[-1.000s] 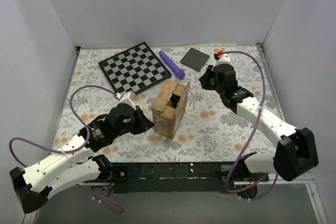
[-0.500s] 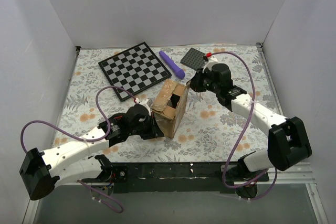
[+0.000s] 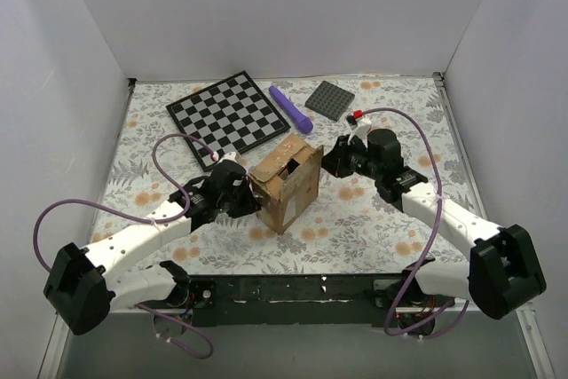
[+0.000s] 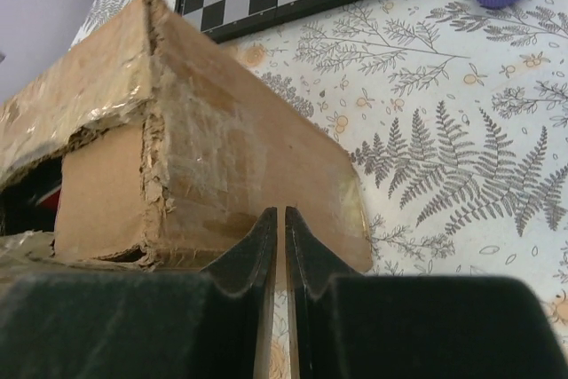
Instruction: Unpack the express box
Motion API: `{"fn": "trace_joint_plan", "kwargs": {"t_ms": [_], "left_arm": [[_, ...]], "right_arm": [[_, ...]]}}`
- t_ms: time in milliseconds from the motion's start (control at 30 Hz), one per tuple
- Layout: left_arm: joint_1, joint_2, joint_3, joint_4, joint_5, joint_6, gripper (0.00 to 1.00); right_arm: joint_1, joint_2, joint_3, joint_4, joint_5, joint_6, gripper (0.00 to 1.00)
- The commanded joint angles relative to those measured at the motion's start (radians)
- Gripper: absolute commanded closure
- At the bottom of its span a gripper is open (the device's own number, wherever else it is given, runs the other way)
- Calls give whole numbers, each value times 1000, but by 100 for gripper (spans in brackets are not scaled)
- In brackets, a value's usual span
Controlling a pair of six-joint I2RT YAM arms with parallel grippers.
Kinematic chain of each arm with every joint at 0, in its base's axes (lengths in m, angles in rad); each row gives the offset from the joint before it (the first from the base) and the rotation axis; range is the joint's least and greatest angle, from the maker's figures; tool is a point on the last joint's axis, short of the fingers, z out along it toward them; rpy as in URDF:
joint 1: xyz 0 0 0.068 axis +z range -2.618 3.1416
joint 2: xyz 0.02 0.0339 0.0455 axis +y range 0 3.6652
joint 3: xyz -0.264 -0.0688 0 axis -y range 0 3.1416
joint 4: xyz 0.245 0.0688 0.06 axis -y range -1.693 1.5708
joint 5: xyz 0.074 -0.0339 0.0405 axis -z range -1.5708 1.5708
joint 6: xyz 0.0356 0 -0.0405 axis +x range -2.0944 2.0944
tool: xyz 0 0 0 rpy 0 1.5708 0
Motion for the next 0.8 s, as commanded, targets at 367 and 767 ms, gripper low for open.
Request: {"fn": "trace_joint_plan", "kwargs": {"t_ms": [367,767], "left_arm": [[181,212,163,239,-32,153,95],[307,336,193,523,6,204,95]], "right_arm": [[148,-191,-148,34,11,58,86],[230,-173,-217,138,74,90,87]]}}
